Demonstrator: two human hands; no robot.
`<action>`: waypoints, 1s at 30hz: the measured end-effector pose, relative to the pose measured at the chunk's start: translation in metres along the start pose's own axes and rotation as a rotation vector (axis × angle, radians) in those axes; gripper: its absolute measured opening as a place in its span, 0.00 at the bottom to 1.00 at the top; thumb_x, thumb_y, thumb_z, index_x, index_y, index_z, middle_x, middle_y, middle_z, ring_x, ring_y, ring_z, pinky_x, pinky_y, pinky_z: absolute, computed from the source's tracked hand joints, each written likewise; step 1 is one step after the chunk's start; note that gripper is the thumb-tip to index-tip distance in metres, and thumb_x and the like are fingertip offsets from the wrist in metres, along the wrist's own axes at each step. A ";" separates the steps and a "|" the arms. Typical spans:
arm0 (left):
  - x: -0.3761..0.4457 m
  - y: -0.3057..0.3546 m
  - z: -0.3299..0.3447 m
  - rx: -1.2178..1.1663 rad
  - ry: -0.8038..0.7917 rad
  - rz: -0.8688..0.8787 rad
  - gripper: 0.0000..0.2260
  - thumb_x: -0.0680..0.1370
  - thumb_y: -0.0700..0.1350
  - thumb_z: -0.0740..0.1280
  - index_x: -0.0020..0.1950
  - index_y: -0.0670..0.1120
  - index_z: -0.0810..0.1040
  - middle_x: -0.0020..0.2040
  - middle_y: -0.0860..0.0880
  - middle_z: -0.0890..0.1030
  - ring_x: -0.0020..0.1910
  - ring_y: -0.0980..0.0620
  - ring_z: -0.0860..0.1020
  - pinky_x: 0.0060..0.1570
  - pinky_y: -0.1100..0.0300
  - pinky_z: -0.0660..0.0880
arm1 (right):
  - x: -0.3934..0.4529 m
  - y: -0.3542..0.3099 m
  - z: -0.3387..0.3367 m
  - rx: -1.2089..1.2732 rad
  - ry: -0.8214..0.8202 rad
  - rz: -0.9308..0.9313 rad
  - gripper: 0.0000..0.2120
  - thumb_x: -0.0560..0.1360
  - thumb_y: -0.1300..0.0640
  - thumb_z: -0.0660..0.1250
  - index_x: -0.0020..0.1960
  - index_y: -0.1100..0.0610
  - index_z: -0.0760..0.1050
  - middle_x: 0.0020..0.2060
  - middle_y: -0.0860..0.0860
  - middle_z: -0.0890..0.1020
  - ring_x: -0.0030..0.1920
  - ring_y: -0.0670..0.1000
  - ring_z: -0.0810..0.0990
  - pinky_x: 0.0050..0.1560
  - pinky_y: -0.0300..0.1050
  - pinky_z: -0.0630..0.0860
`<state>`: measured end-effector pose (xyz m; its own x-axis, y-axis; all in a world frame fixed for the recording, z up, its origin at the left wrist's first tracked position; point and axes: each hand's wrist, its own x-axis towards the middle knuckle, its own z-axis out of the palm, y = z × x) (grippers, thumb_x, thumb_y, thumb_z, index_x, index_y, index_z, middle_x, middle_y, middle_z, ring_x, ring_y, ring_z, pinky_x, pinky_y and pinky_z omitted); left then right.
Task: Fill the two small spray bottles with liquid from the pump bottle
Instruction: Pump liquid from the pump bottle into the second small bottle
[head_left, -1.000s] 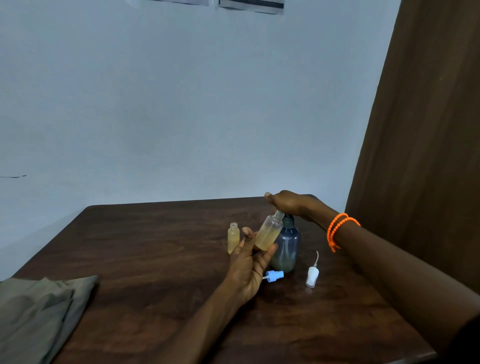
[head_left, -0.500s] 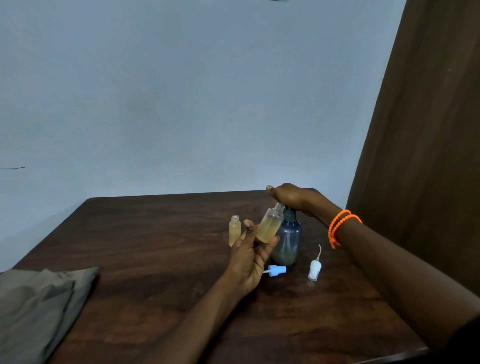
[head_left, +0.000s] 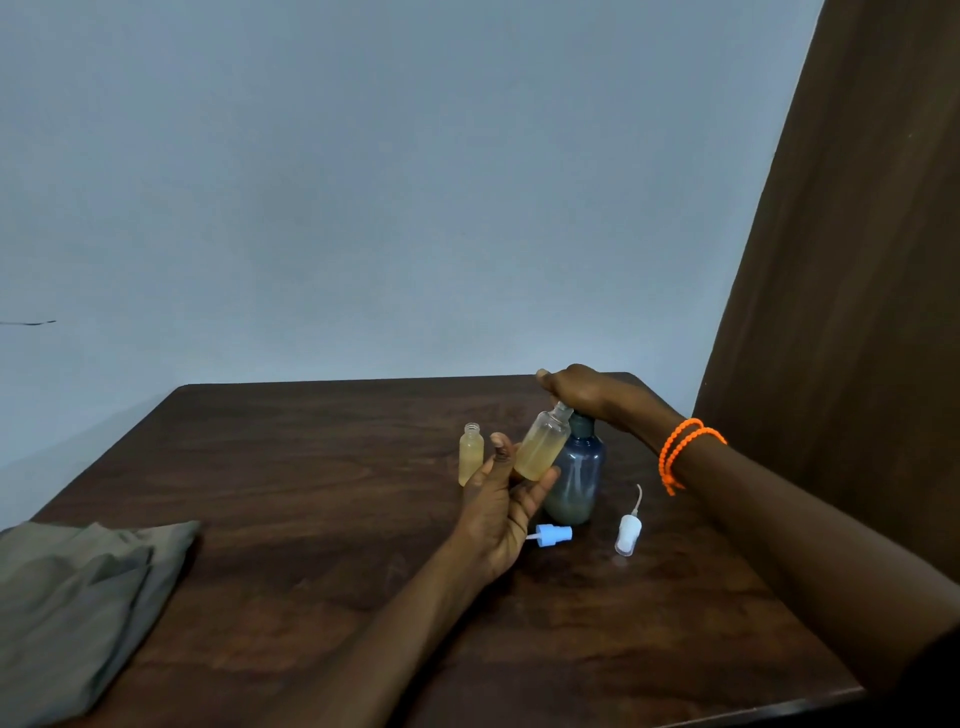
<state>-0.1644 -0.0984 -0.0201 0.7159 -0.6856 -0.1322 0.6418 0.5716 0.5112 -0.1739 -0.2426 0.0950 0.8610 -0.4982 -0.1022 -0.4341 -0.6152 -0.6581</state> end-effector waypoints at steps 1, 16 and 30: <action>0.000 0.000 0.000 0.001 0.002 0.000 0.16 0.81 0.50 0.66 0.61 0.38 0.76 0.62 0.37 0.82 0.59 0.43 0.83 0.44 0.53 0.85 | -0.002 -0.002 -0.001 -0.017 -0.009 -0.002 0.17 0.84 0.46 0.54 0.49 0.60 0.70 0.39 0.50 0.72 0.39 0.48 0.70 0.39 0.43 0.66; 0.002 0.000 -0.001 -0.021 -0.019 -0.011 0.12 0.82 0.48 0.66 0.57 0.39 0.78 0.63 0.37 0.82 0.58 0.43 0.84 0.42 0.54 0.85 | -0.001 -0.004 -0.006 -0.026 -0.010 -0.006 0.21 0.84 0.45 0.53 0.38 0.57 0.67 0.36 0.51 0.70 0.36 0.49 0.68 0.38 0.43 0.65; 0.003 0.002 -0.002 -0.010 -0.016 -0.001 0.14 0.82 0.49 0.66 0.60 0.39 0.77 0.62 0.38 0.82 0.55 0.45 0.85 0.44 0.54 0.85 | 0.005 0.000 0.002 0.012 0.012 0.005 0.19 0.83 0.46 0.55 0.36 0.53 0.64 0.35 0.49 0.69 0.34 0.47 0.67 0.35 0.42 0.62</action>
<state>-0.1610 -0.0983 -0.0213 0.7105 -0.6935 -0.1192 0.6457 0.5752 0.5023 -0.1693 -0.2439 0.0929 0.8558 -0.5082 -0.0966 -0.4349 -0.6055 -0.6665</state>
